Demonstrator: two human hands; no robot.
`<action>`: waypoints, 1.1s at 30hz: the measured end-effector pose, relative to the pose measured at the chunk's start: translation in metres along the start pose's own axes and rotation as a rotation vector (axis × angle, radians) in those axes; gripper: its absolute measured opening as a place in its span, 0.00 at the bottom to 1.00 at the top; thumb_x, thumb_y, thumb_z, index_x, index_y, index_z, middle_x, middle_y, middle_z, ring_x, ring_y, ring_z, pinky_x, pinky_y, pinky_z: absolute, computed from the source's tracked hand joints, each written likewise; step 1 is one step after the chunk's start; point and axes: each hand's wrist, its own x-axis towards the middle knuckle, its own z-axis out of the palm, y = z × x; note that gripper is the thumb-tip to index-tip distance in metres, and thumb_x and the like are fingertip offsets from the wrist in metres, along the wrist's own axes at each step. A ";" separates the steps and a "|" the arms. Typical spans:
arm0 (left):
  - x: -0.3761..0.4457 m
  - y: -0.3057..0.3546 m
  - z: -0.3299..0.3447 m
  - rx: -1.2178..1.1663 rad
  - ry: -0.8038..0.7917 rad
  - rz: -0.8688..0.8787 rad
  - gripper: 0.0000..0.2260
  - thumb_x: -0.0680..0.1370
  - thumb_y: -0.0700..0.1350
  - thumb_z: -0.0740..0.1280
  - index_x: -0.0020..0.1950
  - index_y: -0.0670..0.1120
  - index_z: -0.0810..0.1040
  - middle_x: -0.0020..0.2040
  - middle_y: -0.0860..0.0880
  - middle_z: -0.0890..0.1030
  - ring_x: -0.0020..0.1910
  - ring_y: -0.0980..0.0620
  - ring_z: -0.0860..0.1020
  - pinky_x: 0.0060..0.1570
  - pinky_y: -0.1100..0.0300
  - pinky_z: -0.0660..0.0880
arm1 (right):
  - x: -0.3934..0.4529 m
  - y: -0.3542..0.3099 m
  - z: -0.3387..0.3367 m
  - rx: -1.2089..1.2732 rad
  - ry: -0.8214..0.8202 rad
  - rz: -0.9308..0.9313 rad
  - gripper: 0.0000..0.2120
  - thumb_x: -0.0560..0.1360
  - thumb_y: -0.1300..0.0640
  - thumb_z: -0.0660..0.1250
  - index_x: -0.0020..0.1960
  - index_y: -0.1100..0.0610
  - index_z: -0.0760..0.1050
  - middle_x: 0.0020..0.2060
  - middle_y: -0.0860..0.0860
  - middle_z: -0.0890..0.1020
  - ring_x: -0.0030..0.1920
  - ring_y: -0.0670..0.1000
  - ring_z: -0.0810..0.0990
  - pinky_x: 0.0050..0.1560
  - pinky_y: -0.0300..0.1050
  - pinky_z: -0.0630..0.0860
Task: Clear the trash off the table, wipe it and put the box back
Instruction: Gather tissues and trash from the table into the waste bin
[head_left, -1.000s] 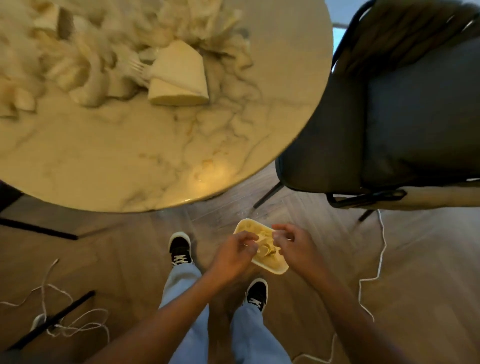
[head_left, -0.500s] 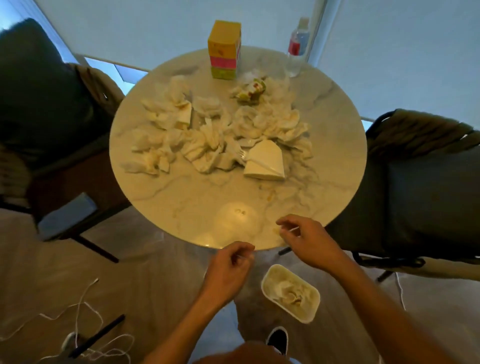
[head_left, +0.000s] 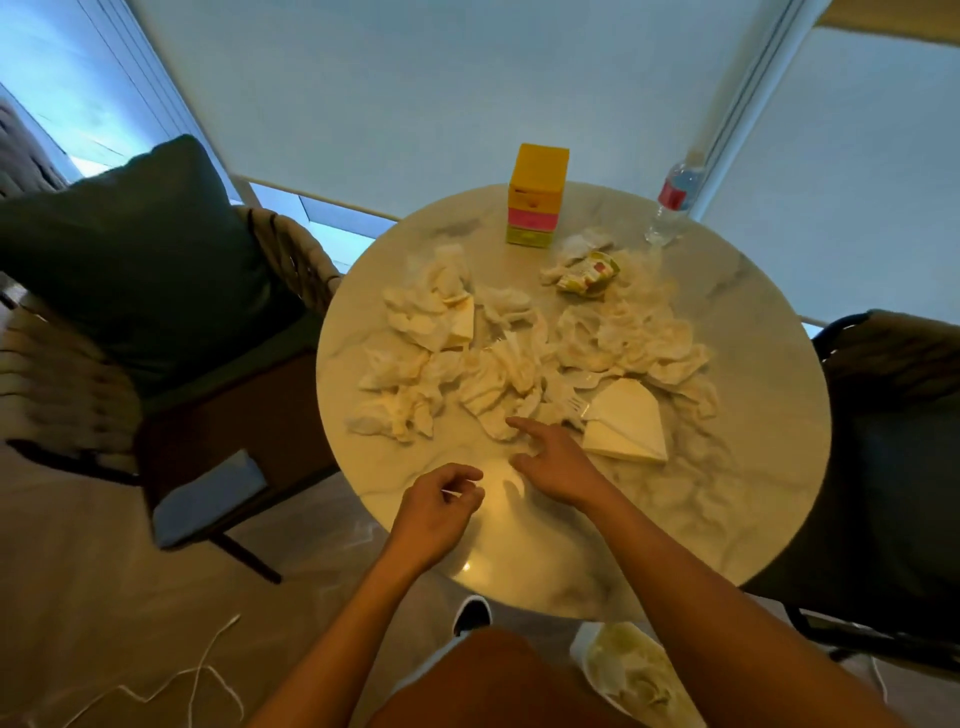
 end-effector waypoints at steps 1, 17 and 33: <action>0.007 0.000 -0.006 0.001 -0.005 -0.008 0.07 0.76 0.43 0.69 0.49 0.54 0.80 0.44 0.54 0.81 0.41 0.59 0.78 0.41 0.70 0.72 | 0.009 -0.003 0.005 0.009 0.004 0.029 0.26 0.75 0.55 0.67 0.72 0.47 0.66 0.70 0.54 0.68 0.69 0.53 0.67 0.66 0.40 0.62; 0.026 -0.002 -0.028 -0.454 -0.300 -0.026 0.19 0.75 0.38 0.70 0.63 0.53 0.75 0.60 0.54 0.80 0.58 0.56 0.79 0.52 0.65 0.76 | -0.029 -0.039 0.009 1.024 0.040 0.273 0.16 0.80 0.53 0.61 0.40 0.64 0.76 0.38 0.57 0.84 0.41 0.54 0.84 0.41 0.47 0.80; 0.029 -0.012 -0.053 -0.408 -0.024 -0.094 0.13 0.74 0.36 0.71 0.55 0.49 0.81 0.42 0.49 0.82 0.41 0.57 0.81 0.44 0.65 0.78 | 0.023 -0.008 0.036 -0.405 0.091 0.002 0.29 0.75 0.41 0.64 0.73 0.47 0.63 0.61 0.52 0.68 0.59 0.53 0.72 0.54 0.47 0.73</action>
